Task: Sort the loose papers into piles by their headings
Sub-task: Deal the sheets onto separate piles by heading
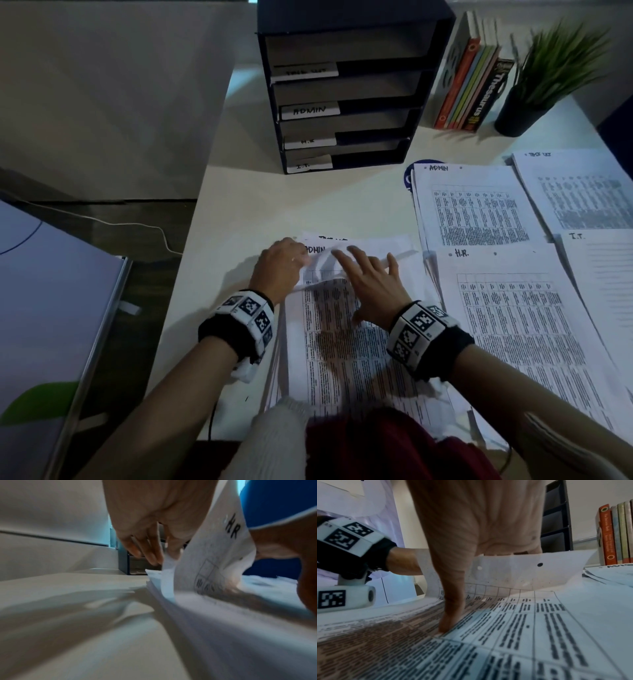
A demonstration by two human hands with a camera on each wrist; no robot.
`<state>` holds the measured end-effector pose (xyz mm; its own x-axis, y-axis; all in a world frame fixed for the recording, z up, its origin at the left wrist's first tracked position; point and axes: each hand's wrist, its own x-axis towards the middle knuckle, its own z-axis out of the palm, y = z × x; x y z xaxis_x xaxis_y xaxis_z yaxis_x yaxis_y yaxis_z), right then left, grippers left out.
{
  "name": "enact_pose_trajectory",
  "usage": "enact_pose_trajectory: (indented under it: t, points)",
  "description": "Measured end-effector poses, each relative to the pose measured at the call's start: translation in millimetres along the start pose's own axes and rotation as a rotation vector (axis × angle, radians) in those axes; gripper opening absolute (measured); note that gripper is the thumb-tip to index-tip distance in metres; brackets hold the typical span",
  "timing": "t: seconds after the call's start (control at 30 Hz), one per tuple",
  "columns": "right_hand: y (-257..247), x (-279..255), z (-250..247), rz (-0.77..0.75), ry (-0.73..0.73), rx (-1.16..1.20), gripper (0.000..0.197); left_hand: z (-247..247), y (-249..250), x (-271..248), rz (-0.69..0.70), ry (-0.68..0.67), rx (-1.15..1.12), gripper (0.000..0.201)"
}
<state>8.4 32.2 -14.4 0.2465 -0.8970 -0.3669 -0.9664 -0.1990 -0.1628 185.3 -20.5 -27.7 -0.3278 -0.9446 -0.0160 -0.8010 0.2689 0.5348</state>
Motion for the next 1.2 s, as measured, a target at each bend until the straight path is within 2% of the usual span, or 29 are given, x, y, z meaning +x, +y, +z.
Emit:
enact_pose_trajectory:
  t: [0.1, 0.17, 0.27, 0.37, 0.5, 0.53, 0.6, 0.7, 0.77, 0.87, 0.97, 1.07, 1.2]
  points:
    - [-2, -2, 3, 0.012, 0.032, 0.038, 0.129, -9, 0, -1, -0.096, -0.206, -0.389, 0.031]
    - [-4, -4, 4, 0.017, 0.043, 0.041, 0.127, -12, -4, -1, -0.117, -0.245, -0.543, 0.044]
    - [-6, -6, 4, 0.017, 0.052, 0.011, 0.125, -14, -8, -1, -0.126, -0.276, -0.548, 0.027]
    - [-6, -5, 2, 0.002, 0.090, 0.069, 0.119, -11, -11, -2, -0.136, -0.221, -0.528, 0.039]
    - [-8, -3, -7, -0.123, 0.209, 0.446, 0.087, -3, -17, -4, -0.310, -0.073, -0.545, 0.024]
    - [-9, -3, -8, -0.143, 0.229, 0.559, 0.088, -3, -18, -6, -0.332, -0.084, -0.612, 0.028]
    - [-11, -4, -7, -0.082, 0.220, 0.769, 0.092, -7, -13, -10, -0.360, -0.166, -0.783, 0.042]
    - [-14, -1, -7, 0.051, 0.207, 0.923, 0.072, -15, 3, -18, -0.345, -0.335, -0.915, 0.028]
    - [-16, 0, -7, 0.061, 0.246, 0.971, 0.054, -18, 9, -22, -0.317, -0.415, -0.954, 0.029]
    - [-17, 3, -6, 0.073, 0.305, 0.995, 0.038, -19, 12, -24, -0.276, -0.413, -0.947, 0.029]
    - [-15, 11, -3, 0.099, 0.348, 1.011, 0.039, -20, 15, -23, -0.253, -0.373, -0.920, 0.038]
    - [-14, 15, -2, 0.102, 0.349, 0.992, 0.040, -20, 17, -22, -0.258, -0.336, -0.919, 0.033]
    - [-16, 11, -6, 0.082, 0.347, 1.014, 0.028, -21, 19, -21, -0.306, -0.307, -0.902, 0.038]
